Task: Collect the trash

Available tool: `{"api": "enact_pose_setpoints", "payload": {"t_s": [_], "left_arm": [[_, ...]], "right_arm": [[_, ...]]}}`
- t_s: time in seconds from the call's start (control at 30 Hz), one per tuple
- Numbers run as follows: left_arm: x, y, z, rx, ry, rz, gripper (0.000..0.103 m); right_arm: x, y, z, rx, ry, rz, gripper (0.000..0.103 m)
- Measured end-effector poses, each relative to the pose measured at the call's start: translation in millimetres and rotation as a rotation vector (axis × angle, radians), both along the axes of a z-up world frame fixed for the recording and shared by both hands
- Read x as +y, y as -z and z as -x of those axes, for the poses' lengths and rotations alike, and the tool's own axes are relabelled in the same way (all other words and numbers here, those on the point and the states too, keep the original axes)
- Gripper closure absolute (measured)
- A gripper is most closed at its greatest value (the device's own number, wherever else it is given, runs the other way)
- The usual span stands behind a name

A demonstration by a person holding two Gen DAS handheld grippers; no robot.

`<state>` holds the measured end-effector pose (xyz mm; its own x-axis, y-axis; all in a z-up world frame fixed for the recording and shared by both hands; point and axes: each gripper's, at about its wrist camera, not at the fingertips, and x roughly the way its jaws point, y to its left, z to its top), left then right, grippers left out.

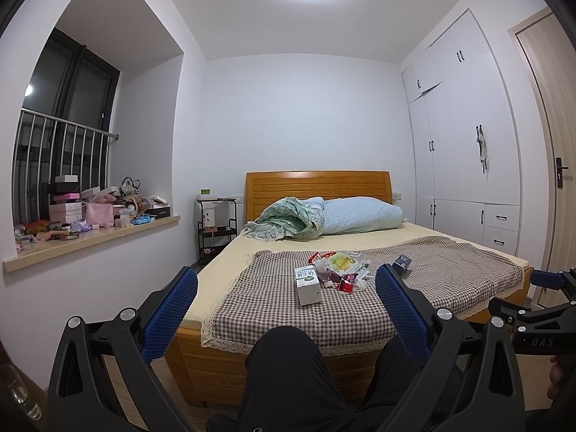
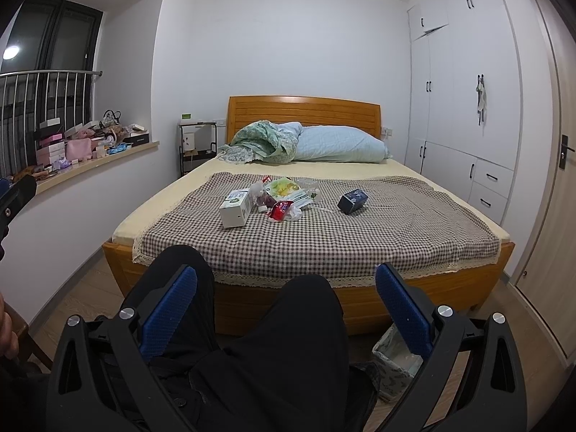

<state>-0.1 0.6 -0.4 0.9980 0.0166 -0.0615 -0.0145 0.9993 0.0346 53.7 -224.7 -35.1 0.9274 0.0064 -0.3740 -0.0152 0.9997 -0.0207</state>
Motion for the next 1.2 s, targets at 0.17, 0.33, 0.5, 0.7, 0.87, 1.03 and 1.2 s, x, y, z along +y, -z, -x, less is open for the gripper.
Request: {"api": "enact_pose_setpoints", "payload": {"t_s": [0.17, 0.33, 0.5, 0.7, 0.87, 1.03, 1.2], "left_arm": [[0, 0, 0, 0.001, 0.000, 0.000, 0.007], [0, 0, -2, 0.004, 0.003, 0.000, 0.007], [-1, 2, -10, 0.002, 0.002, -0.002, 0.007], [3, 7, -40, 0.038, -0.004, 0.010, 0.007], [5, 15, -73, 0.075, -0.022, 0.001, 0.007], [11, 24, -124, 0.138, -0.037, 0.014, 0.007], [15, 42, -187, 0.212, -0.040, 0.021, 0.007]], "right_arm": [[0, 0, 0, 0.001, 0.000, 0.001, 0.007], [-2, 0, -1, 0.004, 0.001, 0.007, 0.007], [-9, -1, -7, 0.005, 0.029, 0.006, 0.007], [-18, 0, -30, 0.024, 0.075, 0.010, 0.007], [-20, -1, -61, 0.031, 0.097, 0.021, 0.007], [-18, 8, -107, 0.080, 0.106, 0.026, 0.007], [-7, 25, -156, 0.109, 0.099, 0.065, 0.007]]}}
